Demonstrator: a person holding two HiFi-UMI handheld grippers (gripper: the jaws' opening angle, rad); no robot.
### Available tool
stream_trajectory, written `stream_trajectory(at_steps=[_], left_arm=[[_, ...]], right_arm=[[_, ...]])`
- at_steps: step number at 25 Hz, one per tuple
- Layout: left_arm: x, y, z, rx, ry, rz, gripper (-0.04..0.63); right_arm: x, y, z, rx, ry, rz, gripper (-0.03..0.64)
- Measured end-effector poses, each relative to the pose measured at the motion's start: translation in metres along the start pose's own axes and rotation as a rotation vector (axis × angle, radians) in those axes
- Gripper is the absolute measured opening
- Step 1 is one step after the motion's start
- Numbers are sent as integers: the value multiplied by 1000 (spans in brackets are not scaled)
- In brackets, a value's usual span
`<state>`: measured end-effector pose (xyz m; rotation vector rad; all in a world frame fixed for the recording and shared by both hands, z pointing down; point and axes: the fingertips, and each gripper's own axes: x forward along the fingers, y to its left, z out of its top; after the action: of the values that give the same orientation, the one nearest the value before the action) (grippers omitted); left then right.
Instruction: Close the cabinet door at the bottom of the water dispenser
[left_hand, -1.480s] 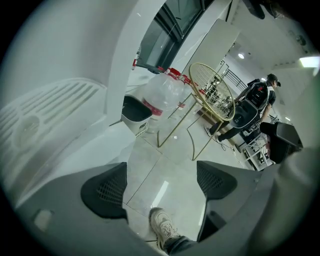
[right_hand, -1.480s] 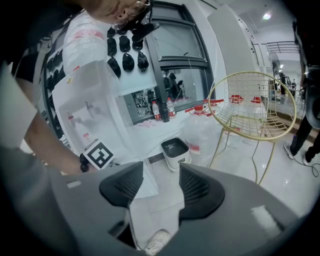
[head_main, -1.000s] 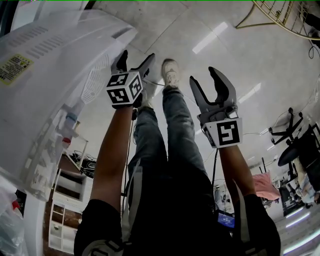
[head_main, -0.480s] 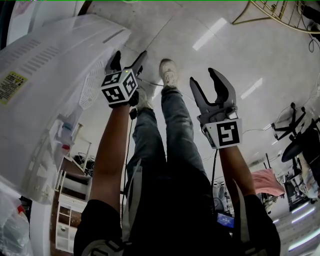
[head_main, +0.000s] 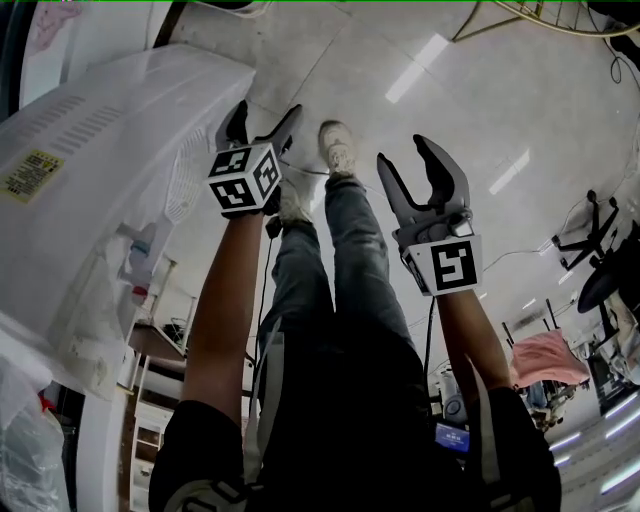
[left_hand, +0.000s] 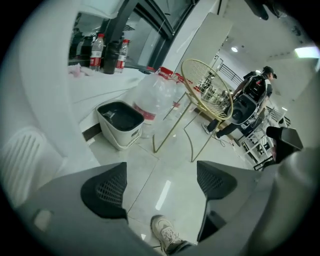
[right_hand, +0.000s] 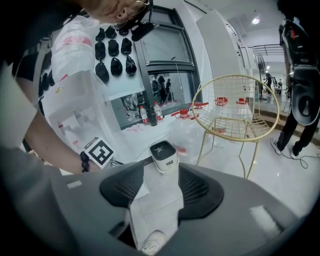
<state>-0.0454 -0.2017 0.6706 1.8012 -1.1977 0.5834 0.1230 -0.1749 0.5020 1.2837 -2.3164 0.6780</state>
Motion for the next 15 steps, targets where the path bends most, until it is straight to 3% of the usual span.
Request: stream_trajectory(at_steps=[8, 11, 15], left_arm=[[-62, -70, 50, 97, -113, -143, 449], [-105, -97, 78, 82, -186, -212, 391], [-170, -137, 103, 168, -235, -264, 360]], right_arm=[[-60, 31, 33, -36, -83, -73, 218], [-86, 42, 50, -44, -132, -107, 215], [-124, 65, 73, -50, -165, -114, 213]])
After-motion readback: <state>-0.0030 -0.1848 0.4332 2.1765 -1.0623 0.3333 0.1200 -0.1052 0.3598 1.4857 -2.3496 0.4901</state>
